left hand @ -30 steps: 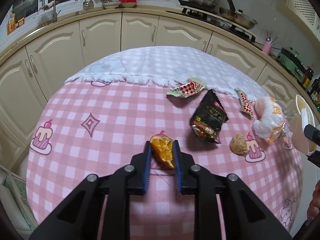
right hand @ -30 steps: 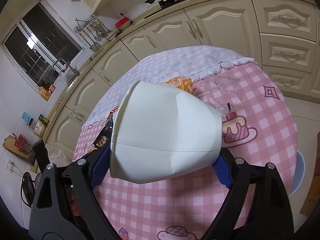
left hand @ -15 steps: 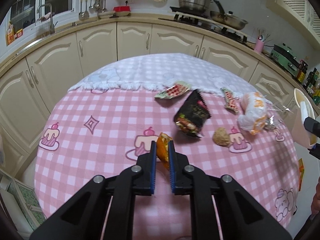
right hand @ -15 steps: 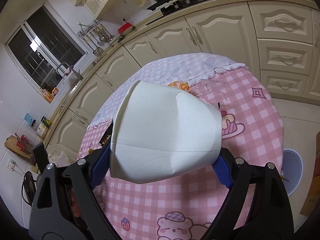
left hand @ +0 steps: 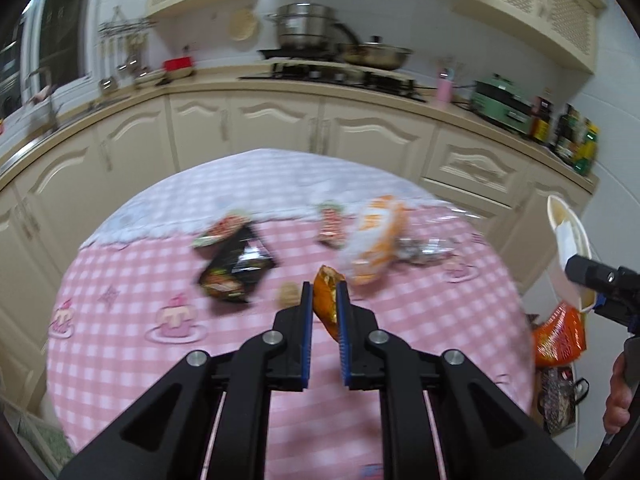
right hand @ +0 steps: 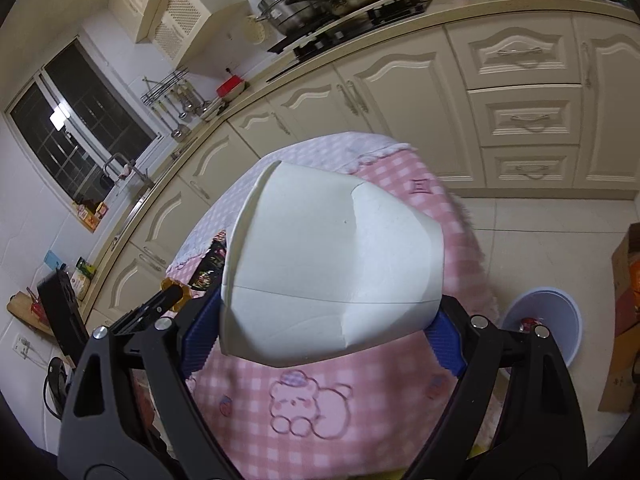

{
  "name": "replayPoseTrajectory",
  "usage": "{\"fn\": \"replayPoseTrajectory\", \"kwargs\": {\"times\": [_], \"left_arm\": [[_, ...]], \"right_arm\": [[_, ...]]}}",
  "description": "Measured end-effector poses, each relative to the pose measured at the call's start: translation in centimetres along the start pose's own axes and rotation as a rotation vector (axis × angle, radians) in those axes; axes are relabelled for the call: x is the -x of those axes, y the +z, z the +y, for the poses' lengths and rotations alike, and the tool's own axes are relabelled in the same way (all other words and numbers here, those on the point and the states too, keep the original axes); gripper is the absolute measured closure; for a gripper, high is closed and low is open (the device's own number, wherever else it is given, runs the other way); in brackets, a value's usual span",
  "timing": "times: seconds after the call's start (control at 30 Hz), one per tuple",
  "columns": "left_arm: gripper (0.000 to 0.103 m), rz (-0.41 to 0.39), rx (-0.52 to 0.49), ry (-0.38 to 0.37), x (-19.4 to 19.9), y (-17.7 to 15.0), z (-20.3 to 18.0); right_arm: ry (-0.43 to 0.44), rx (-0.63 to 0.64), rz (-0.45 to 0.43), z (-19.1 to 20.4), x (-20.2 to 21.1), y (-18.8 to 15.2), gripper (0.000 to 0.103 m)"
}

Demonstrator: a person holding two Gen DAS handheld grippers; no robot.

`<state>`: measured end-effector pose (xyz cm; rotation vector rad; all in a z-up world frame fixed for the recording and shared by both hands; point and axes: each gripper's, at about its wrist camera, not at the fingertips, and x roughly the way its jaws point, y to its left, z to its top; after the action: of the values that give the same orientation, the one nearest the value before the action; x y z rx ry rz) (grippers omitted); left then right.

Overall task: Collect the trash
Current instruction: 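Carry both items over the blue bucket and open the left gripper to drop the orange slice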

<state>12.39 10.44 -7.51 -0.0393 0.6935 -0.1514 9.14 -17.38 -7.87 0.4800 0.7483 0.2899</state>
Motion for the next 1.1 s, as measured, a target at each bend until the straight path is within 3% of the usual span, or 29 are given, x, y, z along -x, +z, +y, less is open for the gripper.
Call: {"fn": "replayPoseTrajectory", "kwargs": {"times": [0.4, 0.7, 1.1], "left_arm": [[0.092, 0.018, -0.175, -0.192, -1.4, -0.1, -13.2], [0.092, 0.119, -0.309, -0.296, -4.9, -2.2, -23.8], [0.092, 0.244, -0.468, -0.353, -10.2, -5.6, -34.5]], "right_arm": [[-0.179, -0.144, -0.075, -9.6, 8.1, -2.6, 0.017], [-0.281, -0.270, -0.122, -16.9, 13.3, -4.7, 0.017], [-0.308, -0.435, -0.079, -24.7, 13.5, -6.8, 0.017]]}}
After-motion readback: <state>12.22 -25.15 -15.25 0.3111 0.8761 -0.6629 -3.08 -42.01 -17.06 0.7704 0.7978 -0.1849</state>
